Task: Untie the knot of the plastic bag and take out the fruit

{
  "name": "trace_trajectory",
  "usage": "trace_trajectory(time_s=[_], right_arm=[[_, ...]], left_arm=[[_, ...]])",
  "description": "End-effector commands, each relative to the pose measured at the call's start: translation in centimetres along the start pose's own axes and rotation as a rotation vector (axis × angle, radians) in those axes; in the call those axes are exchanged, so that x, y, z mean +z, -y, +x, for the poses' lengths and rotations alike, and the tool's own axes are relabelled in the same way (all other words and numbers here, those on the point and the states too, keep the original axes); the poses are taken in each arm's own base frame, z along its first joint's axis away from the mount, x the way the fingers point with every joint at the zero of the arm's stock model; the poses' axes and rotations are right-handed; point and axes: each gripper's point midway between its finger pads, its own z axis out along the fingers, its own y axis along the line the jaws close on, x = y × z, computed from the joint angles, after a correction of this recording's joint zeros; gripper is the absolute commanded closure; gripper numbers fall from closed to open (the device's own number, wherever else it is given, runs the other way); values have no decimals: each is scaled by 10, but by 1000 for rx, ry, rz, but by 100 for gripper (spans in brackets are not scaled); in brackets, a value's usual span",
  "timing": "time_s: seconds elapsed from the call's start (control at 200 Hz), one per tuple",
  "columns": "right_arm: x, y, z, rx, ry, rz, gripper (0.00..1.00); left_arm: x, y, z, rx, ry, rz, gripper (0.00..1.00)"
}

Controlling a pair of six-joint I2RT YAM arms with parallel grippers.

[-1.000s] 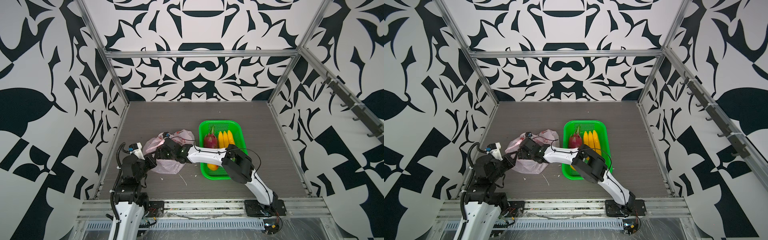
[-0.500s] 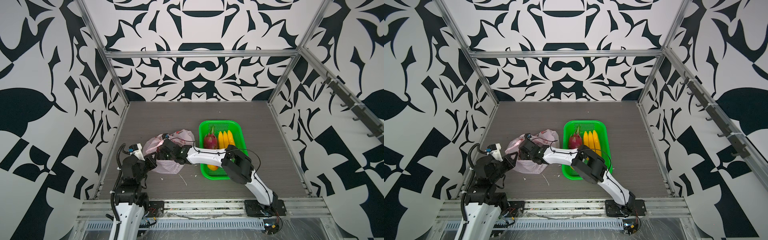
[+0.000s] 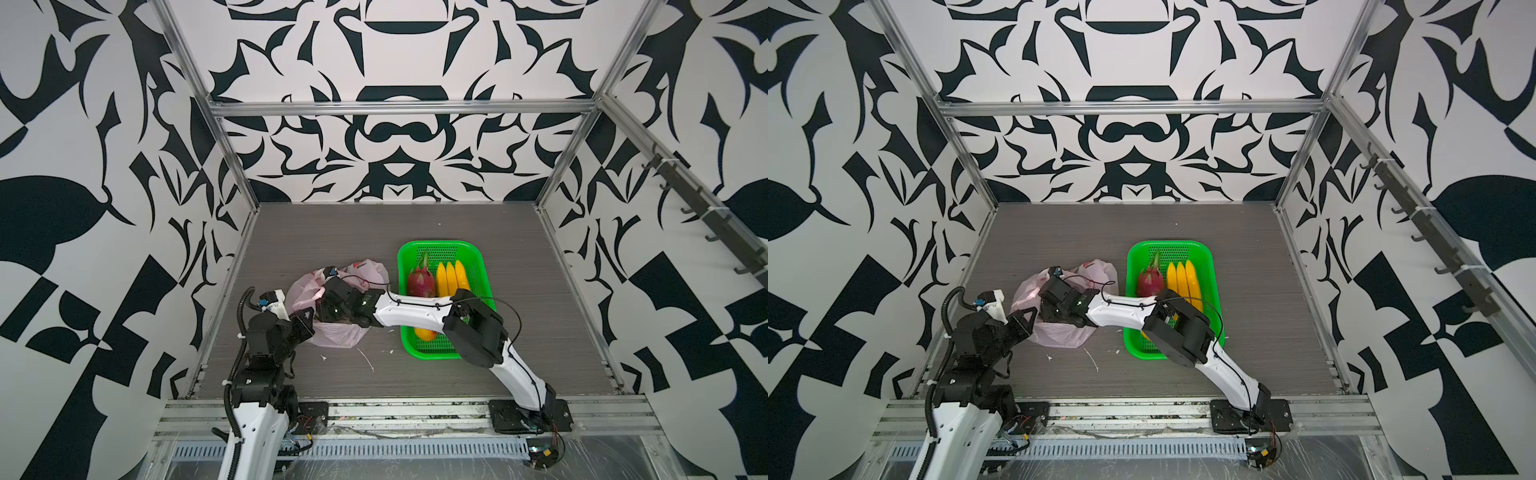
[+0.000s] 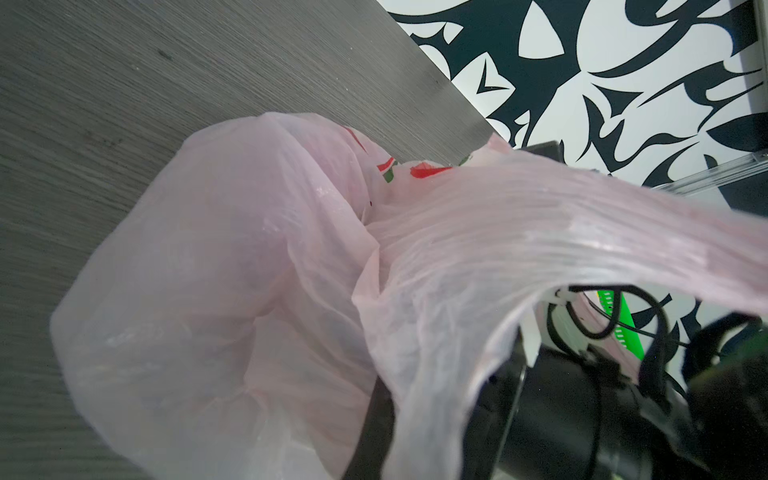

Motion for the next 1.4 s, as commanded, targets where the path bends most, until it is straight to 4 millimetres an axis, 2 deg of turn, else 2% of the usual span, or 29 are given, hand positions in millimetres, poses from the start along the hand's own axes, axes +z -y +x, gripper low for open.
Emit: trace_trajectory(time_s=[0.0, 0.345, 0.58, 0.77, 0.915, 1.13, 1.235, 1.395], right_arm=[[-30, -22, -31, -14, 68, -53, 86], [-49, -23, -42, -27, 90, -56, 98], [-63, -27, -50, -46, 98, -60, 99], [-53, -22, -43, -51, 53, -51, 77], [-43, -17, -32, -52, 10, -39, 69], [-32, -14, -22, -65, -50, -25, 50], [-26, -12, -18, -73, -68, -13, 44], [-13, -6, -11, -87, -110, 12, 41]], left_arm=[[3, -6, 3, 2, 1, -14, 100], [5, -11, 9, -12, -25, -27, 100], [9, -11, 9, -9, -43, -34, 100], [5, -11, 9, -10, -28, -34, 100], [0, -12, 7, -10, -2, -38, 100], [1, -11, 8, -12, -9, -34, 100], [1, -11, 8, -10, -11, -29, 100], [1, -10, 9, -10, -15, -25, 100]])
